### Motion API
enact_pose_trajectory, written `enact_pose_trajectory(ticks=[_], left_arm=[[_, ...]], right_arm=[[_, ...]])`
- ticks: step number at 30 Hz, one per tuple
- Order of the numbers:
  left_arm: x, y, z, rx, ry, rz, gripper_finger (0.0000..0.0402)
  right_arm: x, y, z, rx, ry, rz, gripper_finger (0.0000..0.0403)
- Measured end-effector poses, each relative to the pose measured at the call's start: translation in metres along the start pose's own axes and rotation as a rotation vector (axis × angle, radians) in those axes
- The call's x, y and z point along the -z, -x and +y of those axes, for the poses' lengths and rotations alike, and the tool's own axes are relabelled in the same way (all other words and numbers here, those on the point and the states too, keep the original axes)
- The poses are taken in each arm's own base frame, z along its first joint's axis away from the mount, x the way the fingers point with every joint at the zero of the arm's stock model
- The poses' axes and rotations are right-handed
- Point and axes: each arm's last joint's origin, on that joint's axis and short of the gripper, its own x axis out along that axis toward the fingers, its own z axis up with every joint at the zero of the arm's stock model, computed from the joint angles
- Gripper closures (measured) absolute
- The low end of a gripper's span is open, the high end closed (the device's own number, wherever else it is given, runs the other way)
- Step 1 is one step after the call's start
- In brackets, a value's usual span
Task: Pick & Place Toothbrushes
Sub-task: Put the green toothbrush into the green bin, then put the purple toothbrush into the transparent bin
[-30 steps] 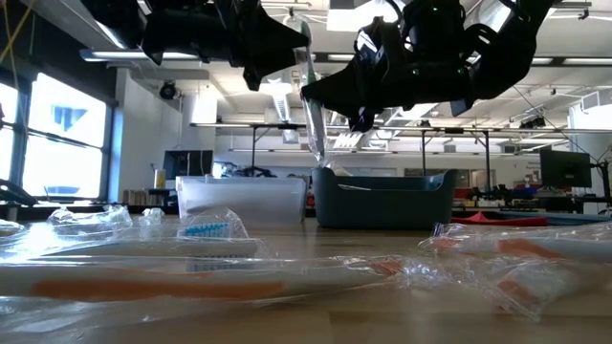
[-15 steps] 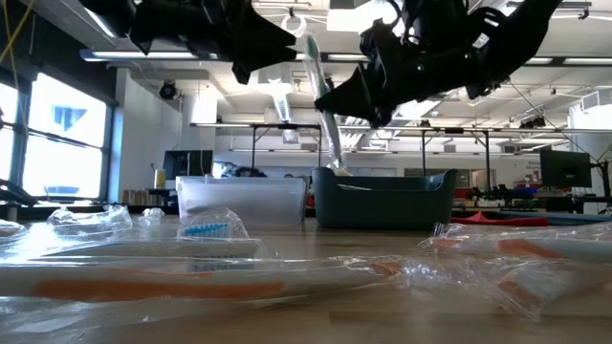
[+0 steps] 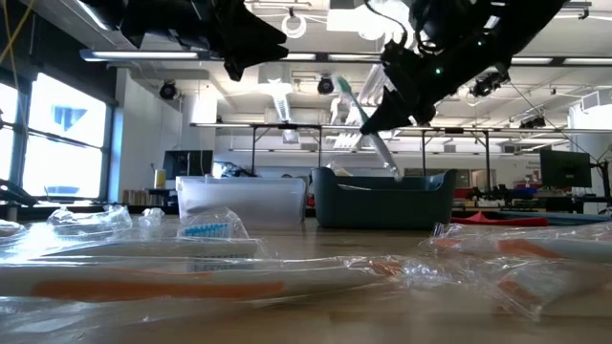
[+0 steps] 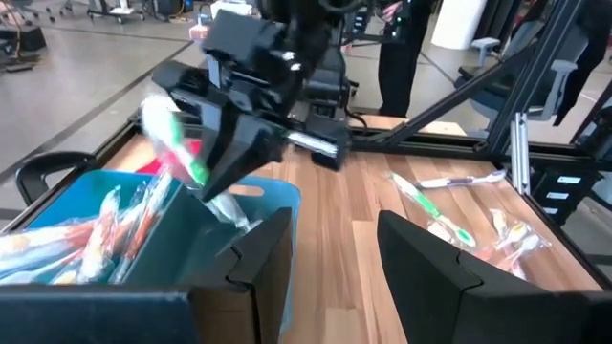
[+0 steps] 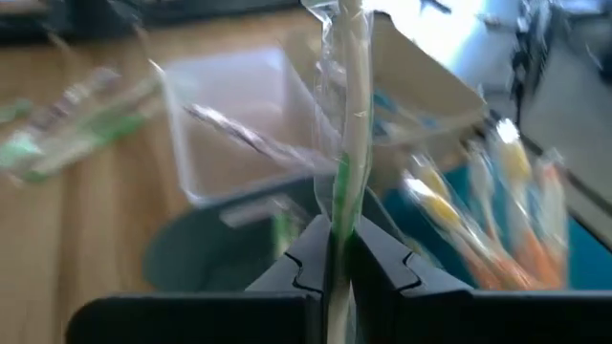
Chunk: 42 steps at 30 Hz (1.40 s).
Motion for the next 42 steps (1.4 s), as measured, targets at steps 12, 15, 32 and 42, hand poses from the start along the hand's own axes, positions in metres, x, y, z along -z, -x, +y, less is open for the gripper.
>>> enact_pose_trajectory(ticks=[12, 15, 32, 42], left_arm=[[0.001, 0.000, 0.000, 0.000, 0.005, 0.008, 0.0249], [0.001, 0.000, 0.000, 0.000, 0.006, 0.008, 0.0249], [0.003, 0.000, 0.000, 0.002, 0.009, 0.029, 0.0249], [0.004, 0.000, 0.000, 0.001, 0.014, 0.042, 0.0249]], right_arm=[[-0.009, -0.006, -0.020, 0.036, -0.035, 0.224, 0.0382], [-0.006, -0.005, -0.019, -0.002, -0.037, 0.261, 0.0382], [0.028, -0.038, -0.015, -0.017, -0.034, 0.448, 0.0376], [0.024, -0.035, -0.016, -0.002, -0.006, 0.426, 0.0295]])
